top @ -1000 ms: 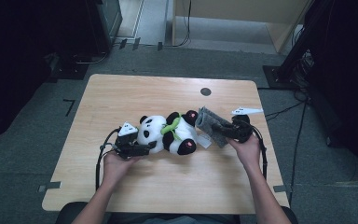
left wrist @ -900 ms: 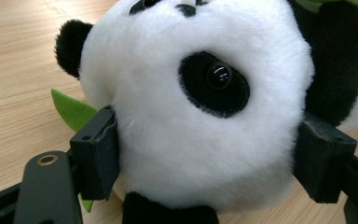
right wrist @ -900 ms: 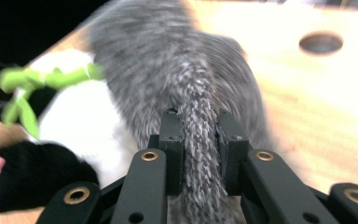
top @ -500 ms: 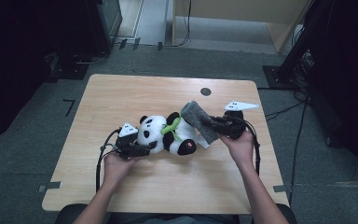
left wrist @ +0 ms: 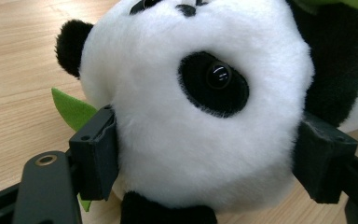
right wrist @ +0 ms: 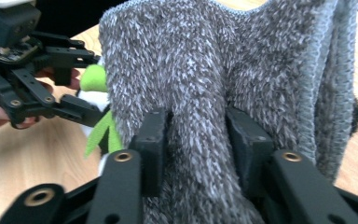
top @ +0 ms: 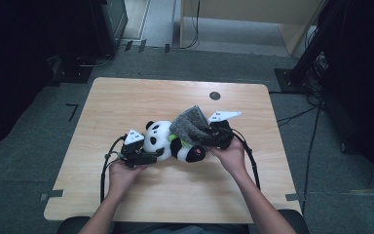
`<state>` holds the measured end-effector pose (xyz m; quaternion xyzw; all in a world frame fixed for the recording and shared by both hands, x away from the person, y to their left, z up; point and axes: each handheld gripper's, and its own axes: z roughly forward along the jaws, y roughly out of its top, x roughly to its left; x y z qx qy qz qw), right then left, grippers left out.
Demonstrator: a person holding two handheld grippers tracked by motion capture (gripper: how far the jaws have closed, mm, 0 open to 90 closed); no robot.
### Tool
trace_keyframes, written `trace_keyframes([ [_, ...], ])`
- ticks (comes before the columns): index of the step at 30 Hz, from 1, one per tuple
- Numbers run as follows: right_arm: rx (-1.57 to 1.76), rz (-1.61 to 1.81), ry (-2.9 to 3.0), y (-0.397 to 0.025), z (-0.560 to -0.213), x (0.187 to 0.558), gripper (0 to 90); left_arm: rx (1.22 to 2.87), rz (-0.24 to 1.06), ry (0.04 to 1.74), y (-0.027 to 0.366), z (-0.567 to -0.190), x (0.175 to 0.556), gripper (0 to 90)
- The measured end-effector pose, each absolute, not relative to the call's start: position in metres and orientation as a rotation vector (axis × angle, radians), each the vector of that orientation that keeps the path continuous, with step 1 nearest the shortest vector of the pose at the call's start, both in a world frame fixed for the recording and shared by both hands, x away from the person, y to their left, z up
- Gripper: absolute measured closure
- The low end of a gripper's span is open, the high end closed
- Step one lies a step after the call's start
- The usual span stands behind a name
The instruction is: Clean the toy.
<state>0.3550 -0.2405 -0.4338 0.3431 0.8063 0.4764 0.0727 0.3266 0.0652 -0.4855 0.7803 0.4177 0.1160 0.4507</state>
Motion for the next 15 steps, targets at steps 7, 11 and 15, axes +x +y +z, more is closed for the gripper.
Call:
trace_keyframes([
  [7,1.030,1.421,2.418,-0.245,-0.440,0.352,68.0,1.933,0.283,1.028,0.065,-0.485,0.327,21.0],
  [11,1.058,1.433,2.414,-0.252,-0.444,0.351,71.1,1.931,0.272,1.029,0.066,-0.485,0.328,21.0],
  [15,1.114,1.425,2.416,-0.263,-0.448,0.349,73.2,1.935,0.256,1.027,0.067,-0.484,0.330,21.0],
])
